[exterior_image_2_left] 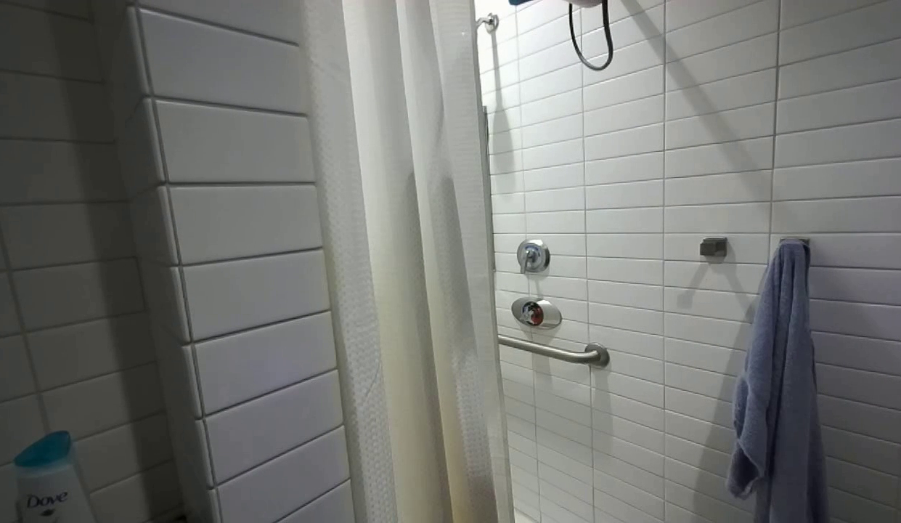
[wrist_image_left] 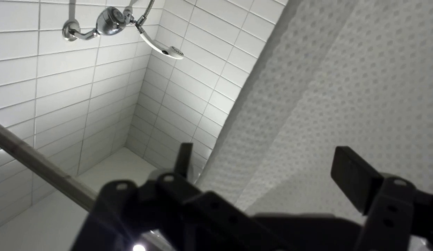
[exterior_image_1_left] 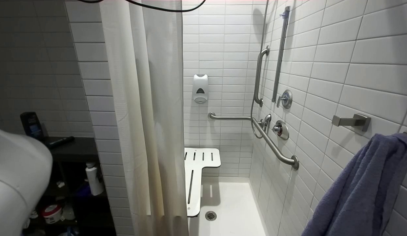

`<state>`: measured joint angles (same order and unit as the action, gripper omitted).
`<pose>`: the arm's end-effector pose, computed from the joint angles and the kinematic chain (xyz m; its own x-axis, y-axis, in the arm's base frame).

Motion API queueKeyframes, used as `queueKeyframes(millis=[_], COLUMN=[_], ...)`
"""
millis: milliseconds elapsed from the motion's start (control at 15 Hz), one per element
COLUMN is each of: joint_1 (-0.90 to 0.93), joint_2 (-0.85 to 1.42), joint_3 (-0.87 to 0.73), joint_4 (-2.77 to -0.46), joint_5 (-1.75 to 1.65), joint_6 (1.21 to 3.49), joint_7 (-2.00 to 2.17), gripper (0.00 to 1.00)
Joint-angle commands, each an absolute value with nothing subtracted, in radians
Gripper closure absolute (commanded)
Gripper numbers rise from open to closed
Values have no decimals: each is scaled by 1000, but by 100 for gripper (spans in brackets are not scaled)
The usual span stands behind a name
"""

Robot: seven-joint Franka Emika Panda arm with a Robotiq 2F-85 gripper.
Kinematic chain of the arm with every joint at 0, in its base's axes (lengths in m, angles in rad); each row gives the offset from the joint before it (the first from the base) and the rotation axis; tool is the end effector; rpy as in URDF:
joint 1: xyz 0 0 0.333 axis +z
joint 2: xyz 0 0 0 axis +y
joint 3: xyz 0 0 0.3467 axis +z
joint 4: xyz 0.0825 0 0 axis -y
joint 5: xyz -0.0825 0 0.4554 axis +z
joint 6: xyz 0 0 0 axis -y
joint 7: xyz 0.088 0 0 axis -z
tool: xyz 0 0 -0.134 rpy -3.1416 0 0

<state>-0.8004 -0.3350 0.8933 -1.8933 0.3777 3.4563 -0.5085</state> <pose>0.5739 0.1194 0.8226 -0.1915 0.3795 0.9051 -0.0785 -0.9252 0.3713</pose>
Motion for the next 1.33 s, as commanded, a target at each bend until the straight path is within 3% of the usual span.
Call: queueKeyframes(millis=[0, 333, 933, 1000, 1067, 1200, 1267], joint_1=[-811, -766, -454, -434, -411, -384, -384], joint_2=[-331, -300, -205, -206, -205, -211, -223], joint_3=[892, 870, 678, 660, 640, 609, 599], joint_4=[-1875, -1860, -1859, -1863, -1864, -1872, -1881], joint_5=[371, 346, 268, 271, 271, 274, 279], joint_6=[3456, 3456, 3415, 3411, 3408, 3405, 3394], joint_7=[-501, -505, -458, -453, -452, -456, -462], gripper=[0, 0, 0, 25, 27, 41, 11])
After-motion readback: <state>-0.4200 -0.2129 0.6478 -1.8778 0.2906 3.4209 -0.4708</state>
